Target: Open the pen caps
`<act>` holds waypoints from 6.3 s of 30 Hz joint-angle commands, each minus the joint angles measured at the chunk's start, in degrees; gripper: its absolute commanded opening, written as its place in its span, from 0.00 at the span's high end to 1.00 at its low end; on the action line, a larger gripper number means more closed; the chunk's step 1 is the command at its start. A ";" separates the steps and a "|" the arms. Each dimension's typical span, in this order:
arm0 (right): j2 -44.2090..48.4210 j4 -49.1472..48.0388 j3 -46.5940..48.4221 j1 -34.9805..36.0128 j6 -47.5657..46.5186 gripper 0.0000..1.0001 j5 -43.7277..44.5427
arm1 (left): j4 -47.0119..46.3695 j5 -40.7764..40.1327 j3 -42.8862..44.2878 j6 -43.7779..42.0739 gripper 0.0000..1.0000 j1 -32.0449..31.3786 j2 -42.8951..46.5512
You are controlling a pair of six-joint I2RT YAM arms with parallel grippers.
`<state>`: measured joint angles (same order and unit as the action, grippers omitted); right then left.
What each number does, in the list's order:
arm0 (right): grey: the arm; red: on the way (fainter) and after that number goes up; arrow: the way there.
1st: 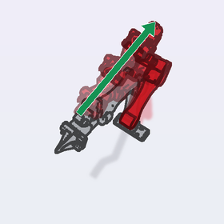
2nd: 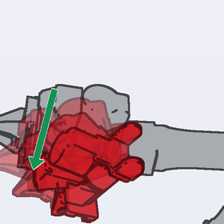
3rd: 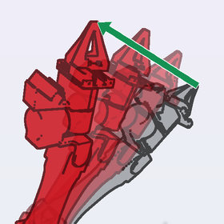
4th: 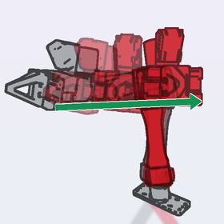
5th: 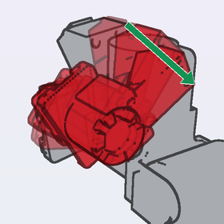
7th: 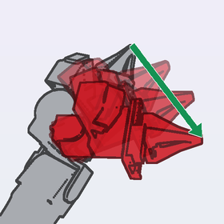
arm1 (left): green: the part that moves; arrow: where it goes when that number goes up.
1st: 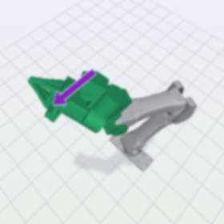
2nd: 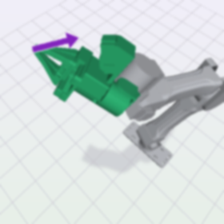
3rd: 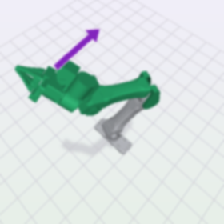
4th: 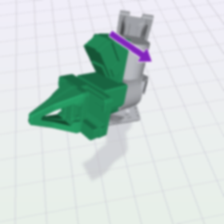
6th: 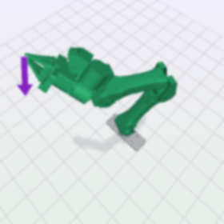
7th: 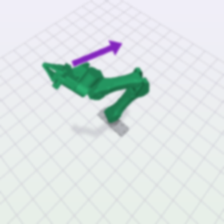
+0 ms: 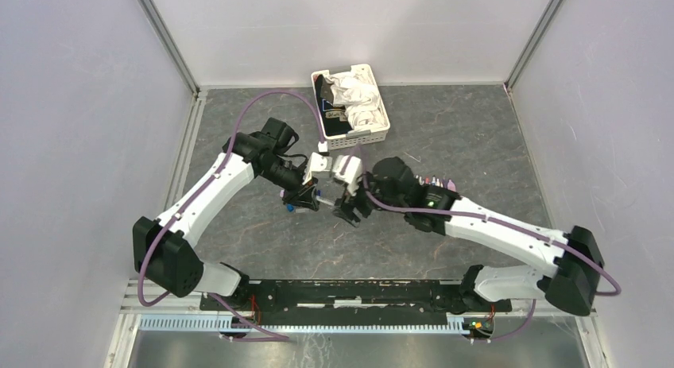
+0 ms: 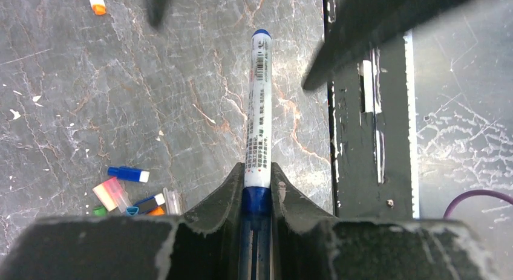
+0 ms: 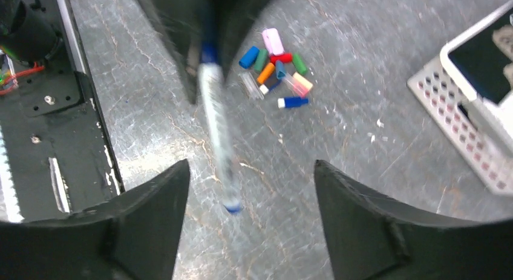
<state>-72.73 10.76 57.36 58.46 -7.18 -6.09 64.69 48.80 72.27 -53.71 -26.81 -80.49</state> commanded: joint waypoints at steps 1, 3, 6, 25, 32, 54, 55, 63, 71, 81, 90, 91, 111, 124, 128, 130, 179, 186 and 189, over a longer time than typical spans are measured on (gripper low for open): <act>7.72 -5.42 -5.85 -8.05 7.34 0.17 -12.35 | 1.21 -0.72 -1.68 -6.24 0.98 -0.09 2.71; 8.10 -7.48 -7.72 -12.55 11.29 0.16 -19.87 | 1.27 -1.43 -2.14 -7.98 0.98 -0.09 3.67; 4.53 -8.21 -7.06 -15.91 14.58 0.15 -28.43 | 1.88 -1.47 -2.24 -10.19 0.98 -0.17 5.03; -13.37 -15.72 2.31 -11.73 27.26 0.42 -49.71 | 1.21 -6.31 -1.18 -12.32 0.98 -5.23 7.80; -14.89 -23.37 0.77 -11.08 34.26 0.69 -52.61 | 2.64 -6.77 -0.81 -13.23 0.98 -6.80 7.89; -18.30 -16.08 2.01 -11.96 34.06 1.00 -56.57 | 9.39 -20.21 5.89 -18.61 0.34 -8.55 10.44; -18.49 -15.53 2.38 -11.94 33.45 1.00 -56.59 | 9.39 -20.33 5.87 -18.67 0.35 -8.79 10.31; -19.24 -14.11 5.06 -11.38 32.33 1.00 -55.79 | 9.16 -18.94 5.99 -15.37 0.44 -11.64 7.73; -18.72 -4.92 7.91 -9.94 23.92 1.00 -52.26 | 9.31 -21.10 6.27 -13.62 0.69 -11.78 5.85; -18.54 3.39 11.17 -8.97 18.48 0.75 -42.40 | 13.11 -17.00 7.00 -12.59 0.97 -11.78 5.04; -22.41 -15.78 7.29 -8.94 37.80 0.59 -56.06 | 7.62 -24.09 2.03 -18.30 0.98 -14.37 10.63; -22.68 -17.76 6.91 -8.96 39.45 0.60 -56.60 | 6.89 -24.97 1.70 -18.97 0.98 -14.94 11.39; -23.02 -2.94 10.40 -9.41 29.41 1.00 -53.44 | 10.59 -27.96 3.38 -20.46 0.39 -17.24 13.17; -23.18 7.58 16.24 -6.53 19.99 1.00 -44.72 | 5.06 -23.13 0.41 -11.24 0.56 -17.25 12.44; -21.82 2.93 14.13 -6.59 23.28 1.00 -47.32 | 5.24 -24.71 -1.50 -12.36 0.59 -17.30 12.04; -21.90 2.27 13.94 -6.60 24.10 1.00 -48.52 | 5.07 -25.21 -2.68 -13.89 0.56 -17.29 13.15; -9.47 1.94 6.48 -12.61 22.87 0.02 -15.09 | -0.39 -28.53 -6.45 -26.48 0.98 -18.28 23.71; -11.20 -32.61 -10.46 -19.78 50.65 0.02 -42.43 | -0.66 -28.61 -6.49 -27.02 0.98 -18.28 23.47; -8.34 -40.50 -11.98 -18.62 52.03 0.02 -43.56 | -0.90 -28.80 -6.90 -27.11 0.98 -18.28 23.58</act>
<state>-81.84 -14.94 48.21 38.33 36.51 -42.11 64.18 18.59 64.12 -78.96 -44.86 -57.19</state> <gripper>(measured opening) 0.982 0.228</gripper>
